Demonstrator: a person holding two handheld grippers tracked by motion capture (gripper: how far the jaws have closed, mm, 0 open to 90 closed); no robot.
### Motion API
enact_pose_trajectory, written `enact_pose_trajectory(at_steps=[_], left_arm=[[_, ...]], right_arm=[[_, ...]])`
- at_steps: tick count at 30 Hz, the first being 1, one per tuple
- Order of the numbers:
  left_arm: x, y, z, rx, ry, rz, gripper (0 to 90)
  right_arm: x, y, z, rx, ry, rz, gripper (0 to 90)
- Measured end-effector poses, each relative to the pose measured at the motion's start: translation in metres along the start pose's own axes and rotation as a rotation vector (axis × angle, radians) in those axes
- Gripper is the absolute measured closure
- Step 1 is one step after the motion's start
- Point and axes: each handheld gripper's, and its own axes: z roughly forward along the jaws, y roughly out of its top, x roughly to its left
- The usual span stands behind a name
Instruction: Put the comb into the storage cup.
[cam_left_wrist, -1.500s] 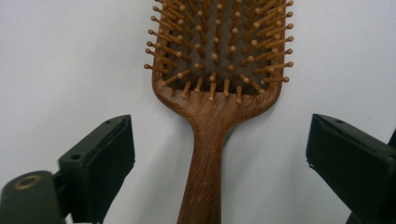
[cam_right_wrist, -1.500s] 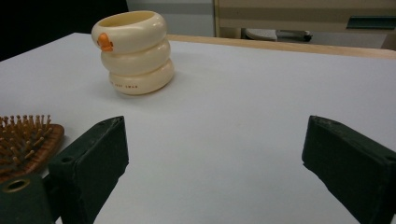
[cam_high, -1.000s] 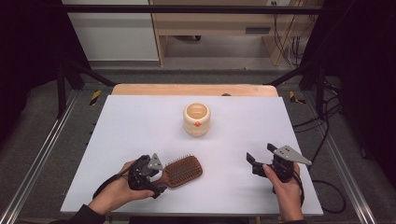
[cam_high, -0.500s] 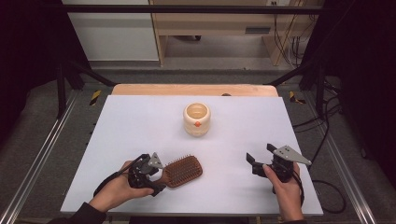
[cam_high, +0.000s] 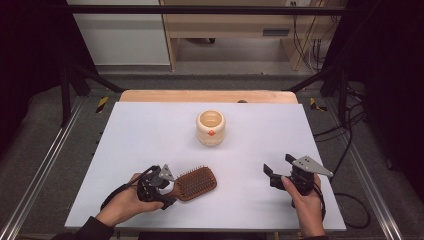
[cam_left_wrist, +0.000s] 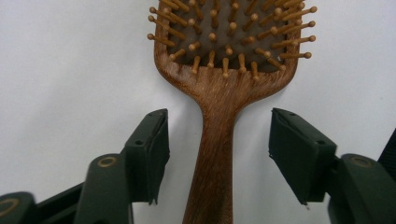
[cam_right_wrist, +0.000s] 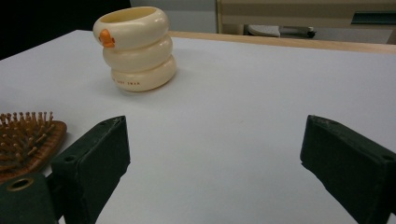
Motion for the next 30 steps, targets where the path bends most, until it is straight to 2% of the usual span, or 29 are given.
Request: enact_pose_trajectory(at_steps=[5, 15, 25, 30], left_arm=[[0.0007, 0.0001, 0.0005, 0.003, -0.007, -0.004, 43.3], [0.0036, 0.0029, 0.0033, 0.015, -0.021, 0.022, 56.4], [0.0029, 0.0032, 0.0071, 0.046, -0.019, 0.075, 61.3], [0.0029, 0.0034, 0.0089, 0.054, -0.015, 0.085, 62.4]], right_arm=[[-0.0002, -0.0001, 0.0001, 0.000, 0.000, 0.000, 8.5], [0.0000, -0.0002, 0.0002, 0.002, 0.004, 0.001, 8.6], [0.0001, -0.0005, 0.0005, 0.006, 0.006, 0.002, 8.5], [0.0003, -0.0007, 0.0010, 0.008, 0.006, 0.003, 8.5]])
